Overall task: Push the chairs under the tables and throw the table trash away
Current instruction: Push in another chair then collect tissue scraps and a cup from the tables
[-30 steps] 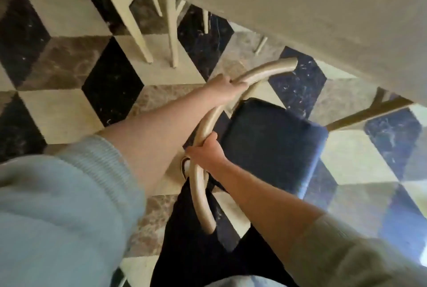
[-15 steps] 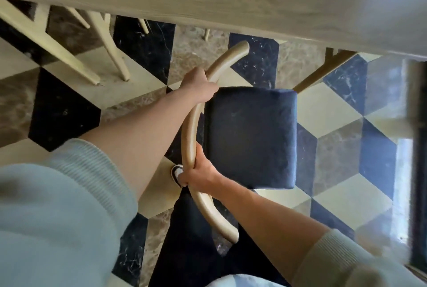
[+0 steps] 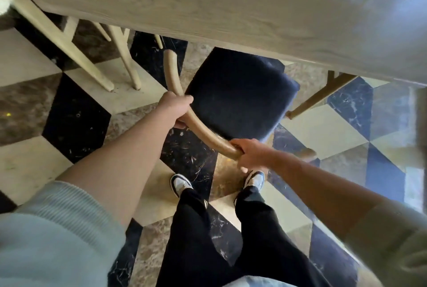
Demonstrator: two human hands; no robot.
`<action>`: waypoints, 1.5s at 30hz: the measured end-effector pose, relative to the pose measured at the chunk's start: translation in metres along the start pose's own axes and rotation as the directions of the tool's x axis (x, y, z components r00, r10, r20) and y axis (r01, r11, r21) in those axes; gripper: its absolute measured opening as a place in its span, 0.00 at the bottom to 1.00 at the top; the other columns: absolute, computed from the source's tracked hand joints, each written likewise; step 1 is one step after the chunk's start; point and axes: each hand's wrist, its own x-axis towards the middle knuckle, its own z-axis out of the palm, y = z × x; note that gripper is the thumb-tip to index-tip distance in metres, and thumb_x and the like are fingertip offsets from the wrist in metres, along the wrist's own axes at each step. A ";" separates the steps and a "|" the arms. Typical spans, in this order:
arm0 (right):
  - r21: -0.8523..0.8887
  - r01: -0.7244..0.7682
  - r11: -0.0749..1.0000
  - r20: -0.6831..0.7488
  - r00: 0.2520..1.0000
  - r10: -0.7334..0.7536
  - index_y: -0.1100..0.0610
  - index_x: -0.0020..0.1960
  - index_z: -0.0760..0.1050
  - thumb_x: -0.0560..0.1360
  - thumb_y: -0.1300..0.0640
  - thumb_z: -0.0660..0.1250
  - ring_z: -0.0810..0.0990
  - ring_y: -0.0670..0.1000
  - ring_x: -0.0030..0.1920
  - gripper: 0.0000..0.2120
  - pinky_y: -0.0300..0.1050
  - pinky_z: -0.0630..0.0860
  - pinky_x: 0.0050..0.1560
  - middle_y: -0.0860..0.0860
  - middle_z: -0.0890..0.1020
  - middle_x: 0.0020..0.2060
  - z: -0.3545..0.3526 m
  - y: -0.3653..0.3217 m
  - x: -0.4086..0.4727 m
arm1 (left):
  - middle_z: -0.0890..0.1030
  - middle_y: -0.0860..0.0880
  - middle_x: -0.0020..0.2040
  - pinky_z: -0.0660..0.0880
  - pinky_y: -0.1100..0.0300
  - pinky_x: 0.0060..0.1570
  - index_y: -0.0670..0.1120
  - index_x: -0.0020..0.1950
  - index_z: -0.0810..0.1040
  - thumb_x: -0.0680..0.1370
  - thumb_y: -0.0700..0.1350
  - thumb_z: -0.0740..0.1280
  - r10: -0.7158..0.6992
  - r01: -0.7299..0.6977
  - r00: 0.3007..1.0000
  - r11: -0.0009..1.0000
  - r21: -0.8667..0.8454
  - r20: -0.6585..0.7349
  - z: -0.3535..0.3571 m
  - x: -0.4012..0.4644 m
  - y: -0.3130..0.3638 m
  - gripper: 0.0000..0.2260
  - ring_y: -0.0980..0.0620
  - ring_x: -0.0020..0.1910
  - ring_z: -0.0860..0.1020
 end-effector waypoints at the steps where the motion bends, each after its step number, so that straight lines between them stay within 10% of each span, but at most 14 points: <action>1: -0.079 0.003 0.997 -0.022 1.000 -0.005 0.44 0.67 0.73 0.69 0.61 0.69 0.79 0.52 0.49 0.28 0.46 0.76 0.43 0.48 0.79 0.47 -0.016 0.012 0.000 | 0.83 0.41 0.55 0.81 0.53 0.24 0.44 0.64 0.74 0.81 0.53 0.69 -0.018 0.019 0.999 0.999 -0.025 0.049 0.005 -0.003 0.002 0.17 0.42 0.45 0.85; 13: -0.366 0.133 0.921 0.006 0.990 -0.141 0.40 0.62 0.75 0.68 0.47 0.76 0.77 0.47 0.44 0.24 0.51 0.79 0.50 0.45 0.81 0.47 -0.140 0.197 -0.041 | 0.87 0.44 0.35 0.83 0.51 0.31 0.39 0.55 0.79 0.83 0.66 0.55 -0.075 0.053 0.981 0.991 0.126 0.176 0.169 -0.070 0.043 0.30 0.44 0.33 0.87; 24: -0.303 0.018 0.953 -0.057 0.998 -0.037 0.40 0.62 0.77 0.64 0.47 0.77 0.76 0.44 0.40 0.27 0.48 0.77 0.44 0.40 0.79 0.41 -0.165 0.298 -0.064 | 0.87 0.41 0.46 0.85 0.50 0.37 0.43 0.67 0.73 0.81 0.70 0.54 -0.115 0.039 0.958 0.960 0.278 0.263 0.254 -0.101 0.092 0.33 0.42 0.42 0.87; 31: 0.066 -0.023 0.998 -0.068 0.997 0.027 0.43 0.53 0.83 0.64 0.61 0.68 0.79 0.48 0.52 0.21 0.45 0.74 0.50 0.40 0.81 0.47 -0.197 0.274 -0.069 | 0.89 0.43 0.45 0.84 0.50 0.42 0.40 0.71 0.73 0.78 0.74 0.51 -0.202 0.036 0.932 0.879 0.476 0.302 0.215 -0.109 0.116 0.42 0.43 0.47 0.87; 39: 0.237 0.051 0.970 -0.422 0.905 0.056 0.47 0.42 0.81 0.73 0.65 0.65 0.85 0.47 0.32 0.13 0.43 0.80 0.46 0.46 0.86 0.32 -0.260 0.160 -0.028 | 0.87 0.42 0.46 0.81 0.53 0.38 0.41 0.62 0.76 0.82 0.57 0.62 -0.007 -0.076 0.977 0.923 0.378 0.214 0.106 -0.065 0.153 0.21 0.44 0.42 0.85; 45: 0.220 -0.095 0.971 -0.540 0.817 0.202 0.58 0.47 0.84 0.76 0.61 0.65 0.86 0.55 0.36 0.08 0.45 0.81 0.44 0.52 0.86 0.36 -0.321 0.100 -0.020 | 0.86 0.43 0.41 0.81 0.53 0.34 0.42 0.53 0.80 0.80 0.48 0.65 0.178 -0.199 0.979 0.927 0.319 0.096 0.016 -0.014 0.198 0.10 0.45 0.34 0.83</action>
